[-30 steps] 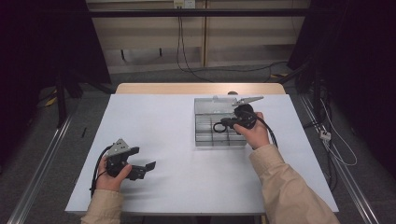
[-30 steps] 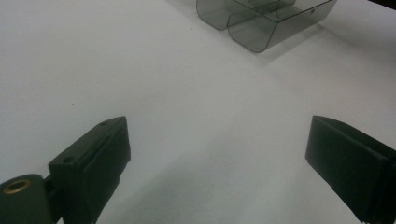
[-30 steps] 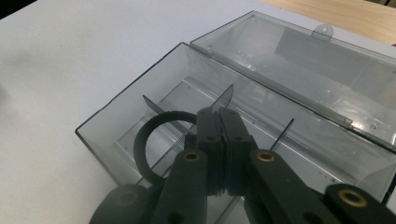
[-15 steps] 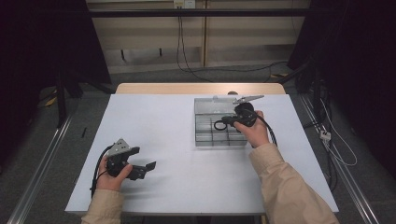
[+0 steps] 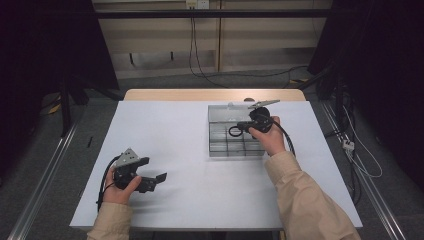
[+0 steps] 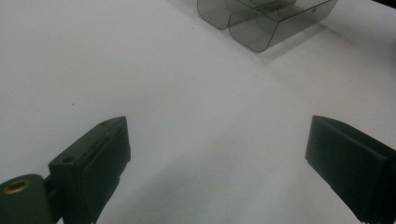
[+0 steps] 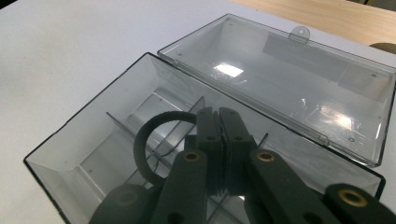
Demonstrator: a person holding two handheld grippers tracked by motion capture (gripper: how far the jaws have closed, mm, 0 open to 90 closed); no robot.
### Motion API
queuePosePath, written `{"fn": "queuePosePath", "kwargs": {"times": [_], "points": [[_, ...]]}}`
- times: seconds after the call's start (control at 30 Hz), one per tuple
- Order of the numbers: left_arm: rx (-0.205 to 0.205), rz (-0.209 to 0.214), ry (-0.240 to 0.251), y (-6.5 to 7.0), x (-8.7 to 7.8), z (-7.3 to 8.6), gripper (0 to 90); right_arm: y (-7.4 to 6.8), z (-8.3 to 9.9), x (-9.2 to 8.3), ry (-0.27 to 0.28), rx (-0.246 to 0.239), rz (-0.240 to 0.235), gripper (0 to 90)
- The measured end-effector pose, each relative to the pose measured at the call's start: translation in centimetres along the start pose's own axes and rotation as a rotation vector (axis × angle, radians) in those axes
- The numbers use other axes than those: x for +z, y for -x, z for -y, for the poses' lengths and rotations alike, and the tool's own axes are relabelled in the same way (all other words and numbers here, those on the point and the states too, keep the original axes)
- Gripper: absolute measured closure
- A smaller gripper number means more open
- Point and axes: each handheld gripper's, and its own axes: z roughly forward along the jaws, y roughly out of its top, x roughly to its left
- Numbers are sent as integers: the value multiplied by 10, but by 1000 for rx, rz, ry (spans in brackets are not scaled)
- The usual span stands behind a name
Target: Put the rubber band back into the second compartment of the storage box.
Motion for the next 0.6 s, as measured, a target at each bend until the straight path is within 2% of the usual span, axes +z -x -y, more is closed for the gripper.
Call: {"fn": "queuePosePath", "kwargs": {"times": [0.23,0.47,0.5,0.57,0.6], "points": [[-3,0,1,0,1,0,66,4,3,9,-9,6,35,876],[-1,3,-1,1,1,0,66,5,4,15,-19,-1,48,870],[1,3,-1,1,1,0,66,5,4,17,-16,3,50,848],[0,1,-1,1,1,0,66,3,5,20,-12,-8,61,718],[-2,2,-1,1,1,0,66,2,5,20,-16,-15,66,708]]}}
